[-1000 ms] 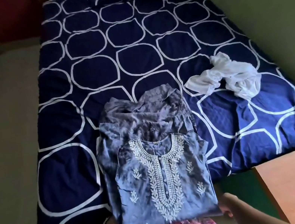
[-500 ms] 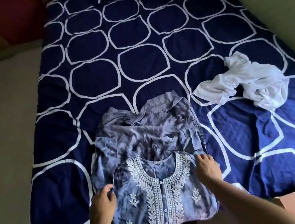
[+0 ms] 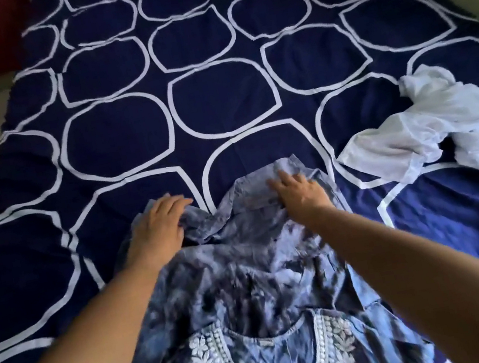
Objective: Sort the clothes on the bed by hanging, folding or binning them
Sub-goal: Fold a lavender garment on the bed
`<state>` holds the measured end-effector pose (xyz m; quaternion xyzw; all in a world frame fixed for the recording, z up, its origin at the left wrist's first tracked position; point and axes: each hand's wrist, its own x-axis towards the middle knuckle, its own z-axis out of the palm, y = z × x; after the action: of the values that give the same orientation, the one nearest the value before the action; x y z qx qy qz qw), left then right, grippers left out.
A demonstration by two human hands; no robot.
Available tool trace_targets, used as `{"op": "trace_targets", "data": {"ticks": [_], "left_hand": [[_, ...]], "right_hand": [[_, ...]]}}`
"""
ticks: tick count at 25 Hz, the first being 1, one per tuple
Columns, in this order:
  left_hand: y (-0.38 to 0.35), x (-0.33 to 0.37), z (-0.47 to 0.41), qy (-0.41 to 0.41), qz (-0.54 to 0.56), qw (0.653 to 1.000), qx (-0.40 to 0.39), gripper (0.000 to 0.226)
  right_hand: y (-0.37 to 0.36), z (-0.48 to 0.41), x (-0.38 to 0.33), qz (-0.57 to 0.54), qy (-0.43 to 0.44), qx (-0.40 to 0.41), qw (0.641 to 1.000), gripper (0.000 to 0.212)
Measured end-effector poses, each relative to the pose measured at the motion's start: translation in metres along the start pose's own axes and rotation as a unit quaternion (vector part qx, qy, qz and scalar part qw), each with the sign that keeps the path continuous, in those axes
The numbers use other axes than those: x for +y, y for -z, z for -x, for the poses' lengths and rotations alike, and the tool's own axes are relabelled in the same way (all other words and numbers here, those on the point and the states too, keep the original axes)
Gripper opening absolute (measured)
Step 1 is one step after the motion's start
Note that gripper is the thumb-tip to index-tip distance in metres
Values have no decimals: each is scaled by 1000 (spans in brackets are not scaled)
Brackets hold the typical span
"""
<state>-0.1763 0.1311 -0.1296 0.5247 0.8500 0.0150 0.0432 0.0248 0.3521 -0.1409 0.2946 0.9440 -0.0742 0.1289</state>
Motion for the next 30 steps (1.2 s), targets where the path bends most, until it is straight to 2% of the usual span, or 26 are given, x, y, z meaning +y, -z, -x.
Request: {"op": "trace_targets", "data": {"ticks": [3, 5, 7, 9, 10, 11, 13, 14, 16, 18, 21, 22, 24, 25, 27, 29, 30], "left_hand": [[-8, -22, -36, -1, -76, 987, -141, 82], [-2, -40, -47, 5, -142, 963, -230, 66], [2, -66, -42, -10, -213, 937, -276, 42], [8, -100, -31, 12, -264, 917, -299, 37], [14, -113, -27, 44, -260, 924, -275, 35], [21, -126, -25, 75, -234, 944, -220, 33], [32, -139, -23, 73, -150, 985, -36, 29], [36, -139, -25, 71, -130, 989, 26, 31], [34, -126, -29, 129, -101, 984, 69, 28], [22, -110, -27, 194, -86, 973, 90, 23], [-3, -78, 1, 223, -43, 963, 147, 42], [-12, -61, 17, 202, -11, 966, 158, 43], [-26, -27, 52, 109, 31, 985, 127, 41], [-31, -14, 67, 55, 42, 993, 91, 41], [-36, 2, 94, -25, 51, 998, 14, 41], [-37, 8, 113, -41, 58, 997, -34, 43], [-33, 11, 124, -29, 63, 996, -60, 49]], "right_hand": [[-10, -32, 17, 62, -8, 27, 998, 74], [-6, -49, 27, 53, -39, 33, 997, 73], [-1, -64, 39, -10, -71, -6, 997, 67], [4, -71, 50, -39, -61, -55, 996, 51], [8, -73, 56, -39, -61, -63, 995, 41], [14, -75, 60, -37, -70, -56, 995, 34], [27, -78, 66, -45, -120, -14, 992, 29], [31, -81, 70, -58, -150, 14, 987, 29], [31, -82, 73, -86, -186, 59, 977, 32], [22, -74, 67, -129, -182, 72, 972, 40], [-8, -31, 47, -147, -166, 124, 967, 57], [-18, -7, 39, -148, -145, 159, 965, 57], [-38, 48, 24, -162, -52, 192, 967, 46], [-48, 73, 18, -155, -3, 177, 972, 41], [-59, 111, 7, -129, 46, 78, 987, 44], [-62, 134, 4, -104, 61, 6, 993, 56], [-61, 144, 4, -82, 77, 3, 994, 59]]}}
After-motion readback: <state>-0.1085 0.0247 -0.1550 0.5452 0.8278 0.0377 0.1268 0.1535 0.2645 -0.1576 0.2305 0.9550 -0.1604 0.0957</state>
